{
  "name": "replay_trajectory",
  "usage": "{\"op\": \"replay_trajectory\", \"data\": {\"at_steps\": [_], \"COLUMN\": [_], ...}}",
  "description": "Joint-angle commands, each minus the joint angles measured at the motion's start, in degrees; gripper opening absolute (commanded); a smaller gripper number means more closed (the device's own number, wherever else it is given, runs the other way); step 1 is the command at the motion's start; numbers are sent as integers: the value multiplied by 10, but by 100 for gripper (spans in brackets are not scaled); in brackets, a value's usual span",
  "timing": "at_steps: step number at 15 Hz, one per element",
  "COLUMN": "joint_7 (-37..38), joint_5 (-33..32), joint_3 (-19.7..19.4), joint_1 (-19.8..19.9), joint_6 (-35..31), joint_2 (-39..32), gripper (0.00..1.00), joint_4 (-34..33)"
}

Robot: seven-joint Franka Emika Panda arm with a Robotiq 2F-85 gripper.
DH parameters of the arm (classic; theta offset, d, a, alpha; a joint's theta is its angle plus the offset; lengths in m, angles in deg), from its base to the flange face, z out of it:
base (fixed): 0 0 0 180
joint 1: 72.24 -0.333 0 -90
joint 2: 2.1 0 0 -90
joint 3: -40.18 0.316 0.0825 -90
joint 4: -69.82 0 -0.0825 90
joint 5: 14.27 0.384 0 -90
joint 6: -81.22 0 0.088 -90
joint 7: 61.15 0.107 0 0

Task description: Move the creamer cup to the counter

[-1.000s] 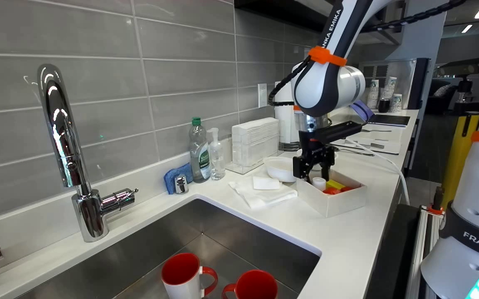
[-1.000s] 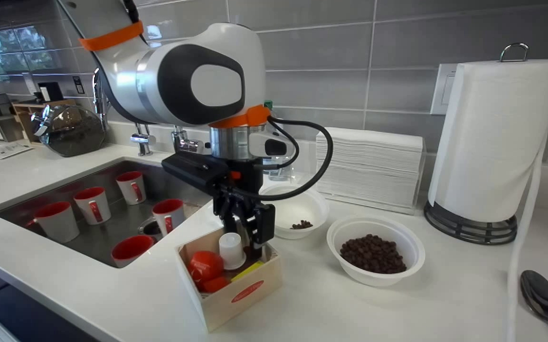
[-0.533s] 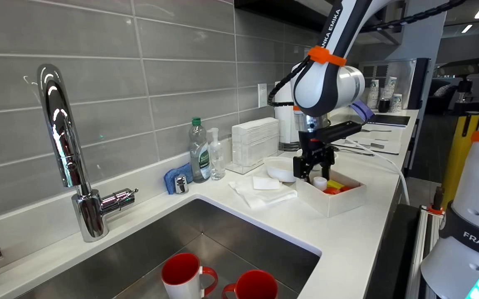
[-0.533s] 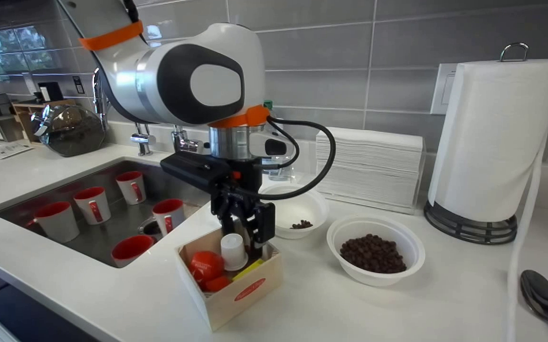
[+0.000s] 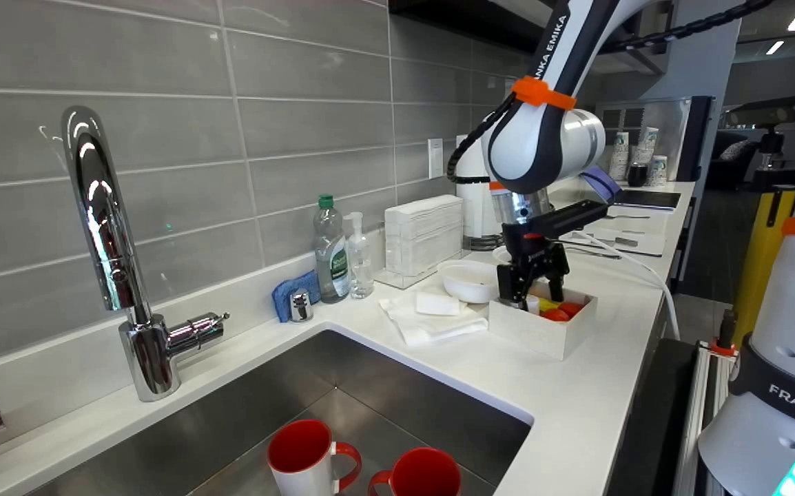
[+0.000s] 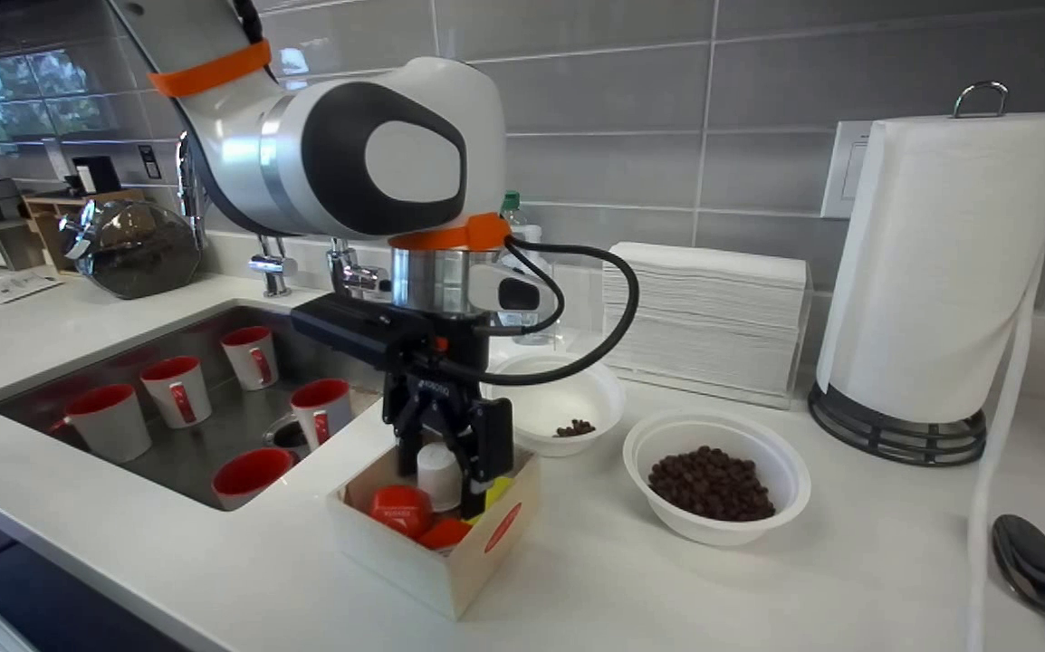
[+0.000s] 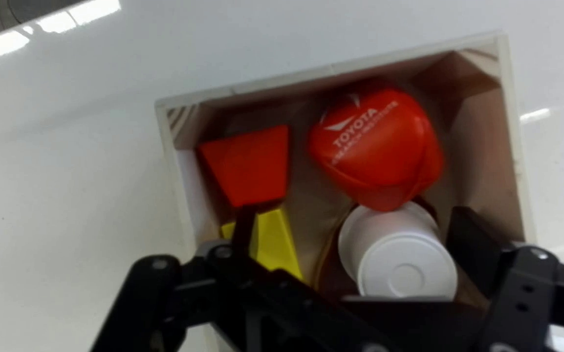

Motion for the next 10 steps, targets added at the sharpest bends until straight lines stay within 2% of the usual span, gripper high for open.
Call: {"op": "replay_trajectory", "data": {"at_steps": [1, 3, 4, 6, 7, 8, 9, 10], "joint_7": [11, 7, 7, 7, 7, 7, 8, 8], "joint_5": [-17, -10, -7, -6, -7, -9, -10, -11], "joint_3": [-6, -7, -7, -8, -9, -9, -9, -9], "joint_1": [-2, -2, -2, -1, -1, -2, -2, -2], "joint_6": [2, -11, -16, -24, -25, -26, -26, -26], "joint_2": [3, 4, 4, 2, 1, 1, 1, 1], "gripper": [68, 49, 84, 84, 53, 44, 44, 38], "joint_4": [-1, -2, -3, -5, -5, -5, -5, -5]}}
